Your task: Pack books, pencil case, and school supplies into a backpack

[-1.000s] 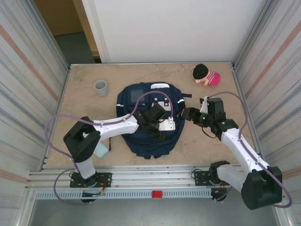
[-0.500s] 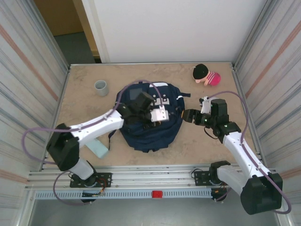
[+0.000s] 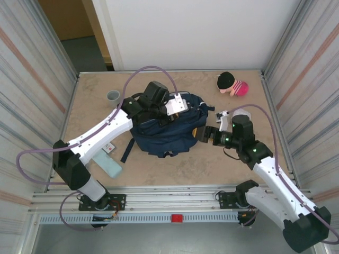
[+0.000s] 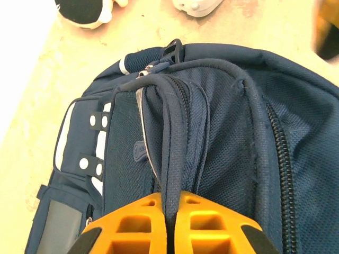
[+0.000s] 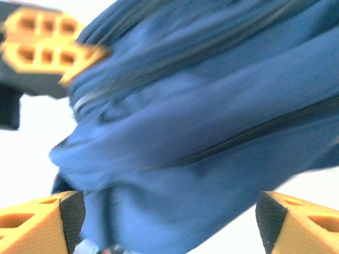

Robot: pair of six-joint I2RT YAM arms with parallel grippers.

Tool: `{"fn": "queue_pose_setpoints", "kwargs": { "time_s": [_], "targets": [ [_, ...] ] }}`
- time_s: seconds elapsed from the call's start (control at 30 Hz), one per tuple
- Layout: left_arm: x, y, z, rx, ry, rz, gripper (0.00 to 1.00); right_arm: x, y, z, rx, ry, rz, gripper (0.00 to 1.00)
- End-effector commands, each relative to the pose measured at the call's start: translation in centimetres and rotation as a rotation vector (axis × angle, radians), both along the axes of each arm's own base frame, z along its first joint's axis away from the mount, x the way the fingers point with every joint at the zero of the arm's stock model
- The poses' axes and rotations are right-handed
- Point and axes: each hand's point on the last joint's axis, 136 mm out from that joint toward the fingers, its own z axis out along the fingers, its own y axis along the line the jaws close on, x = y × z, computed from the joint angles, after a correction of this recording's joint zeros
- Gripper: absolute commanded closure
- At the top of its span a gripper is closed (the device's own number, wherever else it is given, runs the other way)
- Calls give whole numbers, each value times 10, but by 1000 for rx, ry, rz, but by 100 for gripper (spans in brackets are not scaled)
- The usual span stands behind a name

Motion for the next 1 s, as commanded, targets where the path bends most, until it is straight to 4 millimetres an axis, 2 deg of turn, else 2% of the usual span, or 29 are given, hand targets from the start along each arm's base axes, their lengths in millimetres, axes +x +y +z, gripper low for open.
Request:
{"fn": "queue_pose_setpoints", "kwargs": {
  "time_s": [0.0,0.1,0.27,0.47,0.6,0.73,0.8,0.97],
  "targets": [
    [26,-9,46,-154,-68,135,100,-20,20,1,108,157,13,14],
    [29,-13,48,-195,-50,175,100,-23,19,-8,89,234,-38,14],
    [28,-22,50,-221,-45,185,100,-26,11,-35,26,329,-110,14],
    [27,-24,66,-244,-54,193,100,-18,22,-39,47,286,-103,14],
    [21,-26,80,-287,-45,182,100,-7,33,-39,78,206,-74,18],
    [18,-26,91,-291,-73,158,100,5,15,-75,-78,231,-182,37],
    [17,-25,99,-277,-93,135,100,8,11,-95,-99,248,-221,46],
    [12,-20,116,-231,-155,78,100,4,4,-127,-138,246,-268,55]
  ]
}}
